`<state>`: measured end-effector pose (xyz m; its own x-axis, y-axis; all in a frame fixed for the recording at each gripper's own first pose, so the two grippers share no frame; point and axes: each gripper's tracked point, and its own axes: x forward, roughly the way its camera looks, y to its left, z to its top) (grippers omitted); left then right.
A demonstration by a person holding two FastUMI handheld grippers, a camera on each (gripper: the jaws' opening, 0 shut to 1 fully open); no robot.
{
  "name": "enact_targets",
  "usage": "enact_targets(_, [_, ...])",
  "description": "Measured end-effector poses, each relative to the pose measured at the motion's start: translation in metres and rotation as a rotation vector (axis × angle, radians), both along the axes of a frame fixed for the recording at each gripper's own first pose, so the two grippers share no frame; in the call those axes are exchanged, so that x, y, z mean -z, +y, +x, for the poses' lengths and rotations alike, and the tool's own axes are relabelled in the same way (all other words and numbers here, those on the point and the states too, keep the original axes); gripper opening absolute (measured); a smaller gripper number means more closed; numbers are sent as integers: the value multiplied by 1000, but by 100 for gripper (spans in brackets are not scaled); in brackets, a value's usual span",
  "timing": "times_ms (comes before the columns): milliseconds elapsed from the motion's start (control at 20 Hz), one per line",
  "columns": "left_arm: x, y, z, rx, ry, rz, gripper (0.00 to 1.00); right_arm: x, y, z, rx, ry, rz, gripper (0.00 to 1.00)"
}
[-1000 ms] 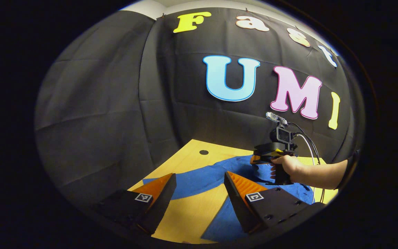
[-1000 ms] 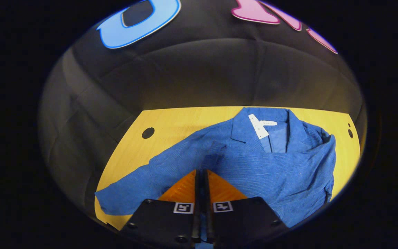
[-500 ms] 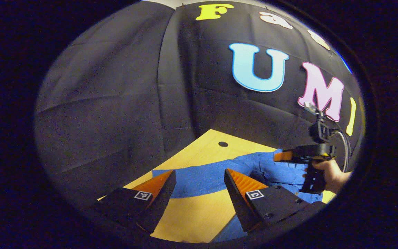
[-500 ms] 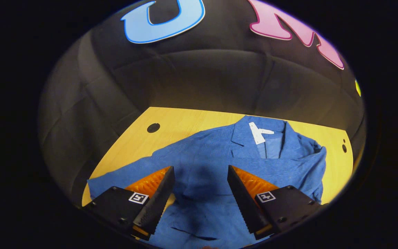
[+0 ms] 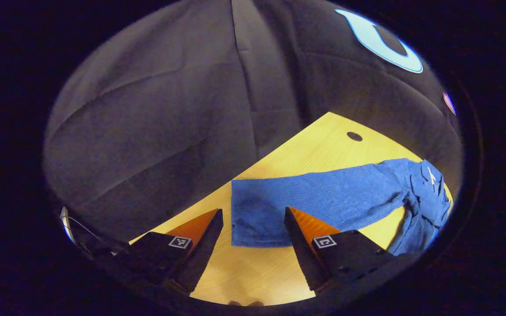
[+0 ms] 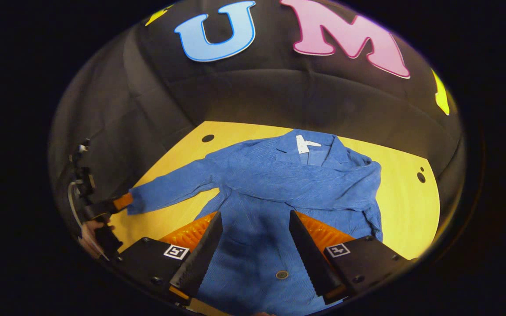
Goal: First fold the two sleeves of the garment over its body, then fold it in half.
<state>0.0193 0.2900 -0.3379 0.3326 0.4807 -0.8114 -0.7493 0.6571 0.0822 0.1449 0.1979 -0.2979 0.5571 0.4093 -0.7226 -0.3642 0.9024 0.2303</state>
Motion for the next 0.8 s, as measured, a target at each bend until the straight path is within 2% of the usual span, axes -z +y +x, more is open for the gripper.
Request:
enact_targets(150, [11,-9,7,-2,69,-41,83,-32,-21,2,9,-112,12,96])
enact_targets(300, [13,-4,11,-21,63,-66,83,-61,-42,-11,20,-179,16,96])
enact_targets(400, [14,-1,9,-28,44,-98,83,-63,-50,-20,30,-178,16,96])
enact_targets(500, [11,0,11,-55,30,-146,79,-59,-55,-29,25,-163,11,96])
enact_targets(550, [11,2,8,-52,45,-162,72,-58,-56,-35,21,-155,11,96])
enact_targets(600, [11,0,13,-34,47,-179,75,-57,-57,-41,22,-143,18,96])
enact_targets(650, [11,-1,17,-15,51,-186,72,-56,-58,-42,31,-137,26,97])
enact_targets(700, [10,-2,22,1,53,-184,46,-57,-60,-43,43,-136,37,97])
enact_targets(800, [11,-6,33,27,63,-168,19,-56,-65,-42,69,-132,50,96])
